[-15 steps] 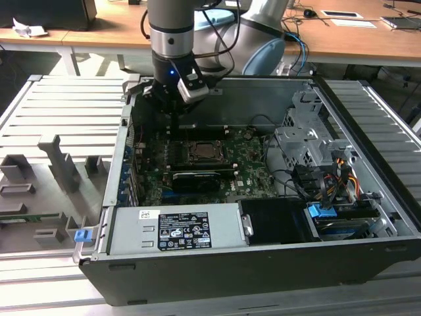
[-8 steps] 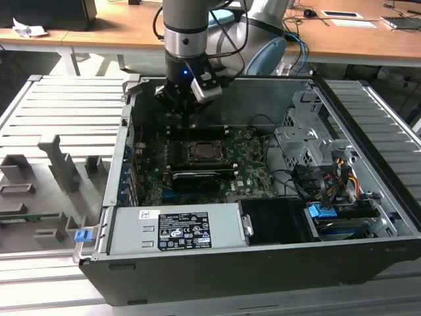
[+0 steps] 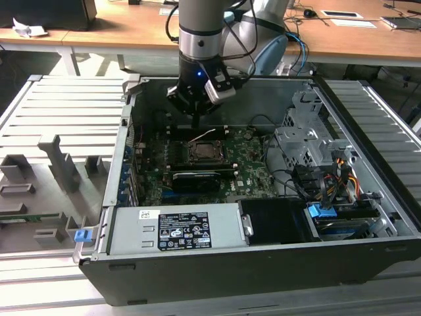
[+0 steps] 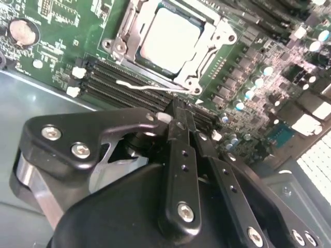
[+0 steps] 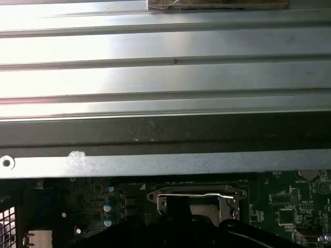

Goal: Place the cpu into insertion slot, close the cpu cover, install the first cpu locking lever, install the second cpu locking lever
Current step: 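Install the first cpu locking lever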

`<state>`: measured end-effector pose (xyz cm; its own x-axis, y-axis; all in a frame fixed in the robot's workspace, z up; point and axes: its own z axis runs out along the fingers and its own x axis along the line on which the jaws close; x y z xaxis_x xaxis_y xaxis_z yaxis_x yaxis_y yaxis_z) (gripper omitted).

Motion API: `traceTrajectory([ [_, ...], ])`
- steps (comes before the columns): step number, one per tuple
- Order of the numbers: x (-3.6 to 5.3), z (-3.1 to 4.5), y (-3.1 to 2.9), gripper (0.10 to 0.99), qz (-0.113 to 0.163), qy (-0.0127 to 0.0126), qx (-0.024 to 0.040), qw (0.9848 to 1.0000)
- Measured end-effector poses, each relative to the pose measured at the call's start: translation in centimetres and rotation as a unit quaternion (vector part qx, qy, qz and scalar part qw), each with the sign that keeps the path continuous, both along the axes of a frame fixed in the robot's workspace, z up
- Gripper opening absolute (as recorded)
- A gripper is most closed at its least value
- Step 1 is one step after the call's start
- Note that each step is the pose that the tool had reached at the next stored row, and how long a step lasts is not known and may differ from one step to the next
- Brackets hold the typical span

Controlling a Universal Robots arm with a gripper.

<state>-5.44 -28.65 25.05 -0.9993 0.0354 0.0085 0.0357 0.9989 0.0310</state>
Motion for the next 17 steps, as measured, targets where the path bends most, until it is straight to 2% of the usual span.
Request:
traceTrajectory([
  [1,0.0,-0.04,0.0,0.106,0.0,-0.0001,0.005,1.0],
  [4,0.0,-0.07,0.0,0.106,0.0,-0.0001,0.0327,0.9995],
  [5,0.01,-0.11,0.0,0.106,0.0,-0.0002,0.0367,0.9993],
  [10,0.12,-0.61,-0.01,0.106,0.002,0.0,0.0359,0.9994],
  [14,0.52,-1.34,-0.01,0.106,0.013,0.0003,0.0352,0.9993],
  [17,0.95,-1.56,-0.01,0.106,0.013,0.0003,0.0351,0.9993],
])
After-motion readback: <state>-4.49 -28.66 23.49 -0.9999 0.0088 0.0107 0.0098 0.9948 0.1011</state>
